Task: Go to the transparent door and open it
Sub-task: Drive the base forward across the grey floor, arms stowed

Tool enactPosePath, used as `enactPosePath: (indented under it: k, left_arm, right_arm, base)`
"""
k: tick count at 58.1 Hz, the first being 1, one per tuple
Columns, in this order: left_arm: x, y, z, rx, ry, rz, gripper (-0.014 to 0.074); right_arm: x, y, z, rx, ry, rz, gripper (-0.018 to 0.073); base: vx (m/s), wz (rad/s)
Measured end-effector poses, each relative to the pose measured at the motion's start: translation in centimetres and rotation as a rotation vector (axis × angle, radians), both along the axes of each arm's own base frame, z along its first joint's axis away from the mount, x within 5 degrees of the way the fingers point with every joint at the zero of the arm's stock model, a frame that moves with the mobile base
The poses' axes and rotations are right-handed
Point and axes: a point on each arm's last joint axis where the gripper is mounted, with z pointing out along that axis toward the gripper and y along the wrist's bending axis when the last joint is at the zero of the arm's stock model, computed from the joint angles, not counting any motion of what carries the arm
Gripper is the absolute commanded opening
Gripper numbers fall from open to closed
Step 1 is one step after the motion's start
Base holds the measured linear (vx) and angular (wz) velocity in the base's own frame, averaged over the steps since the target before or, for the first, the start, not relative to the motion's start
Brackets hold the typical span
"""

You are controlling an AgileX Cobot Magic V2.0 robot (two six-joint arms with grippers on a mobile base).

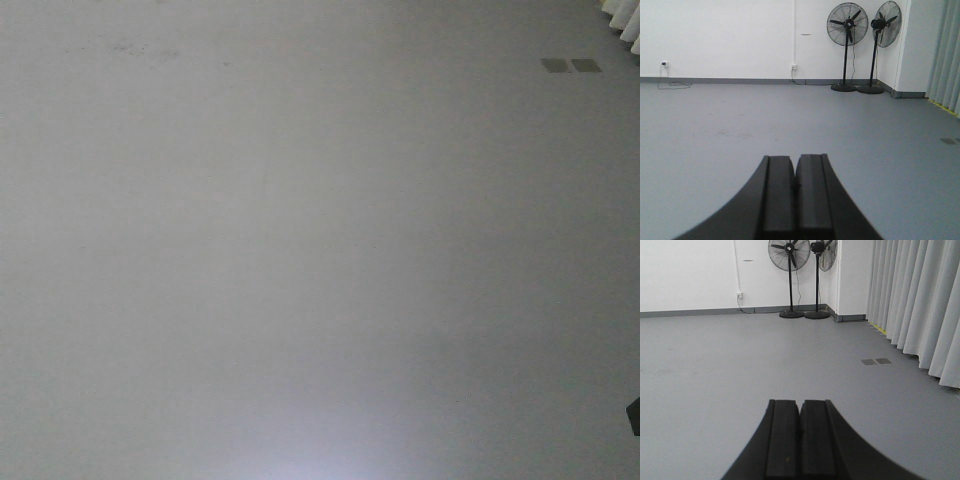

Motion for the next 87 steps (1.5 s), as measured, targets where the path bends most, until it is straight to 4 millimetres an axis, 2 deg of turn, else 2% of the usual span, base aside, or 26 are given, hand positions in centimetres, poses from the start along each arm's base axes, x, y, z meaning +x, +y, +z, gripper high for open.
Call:
enactPosePath:
  k: [52,87]
  left_arm:
    - [0.0,0.0,0.0,0.0,0.0,0.0,-0.0006]
    - [0.0,0.0,0.0,0.0,0.0,0.0,-0.0006]
  right_arm:
    - [0.0,0.0,0.0,0.0,0.0,0.0,-0.0006]
    - [0.0,0.0,-0.01,0.0,0.001,0.0,-0.0006]
  base:
    - [0.02,0.01]
    - [0.22,0.08]
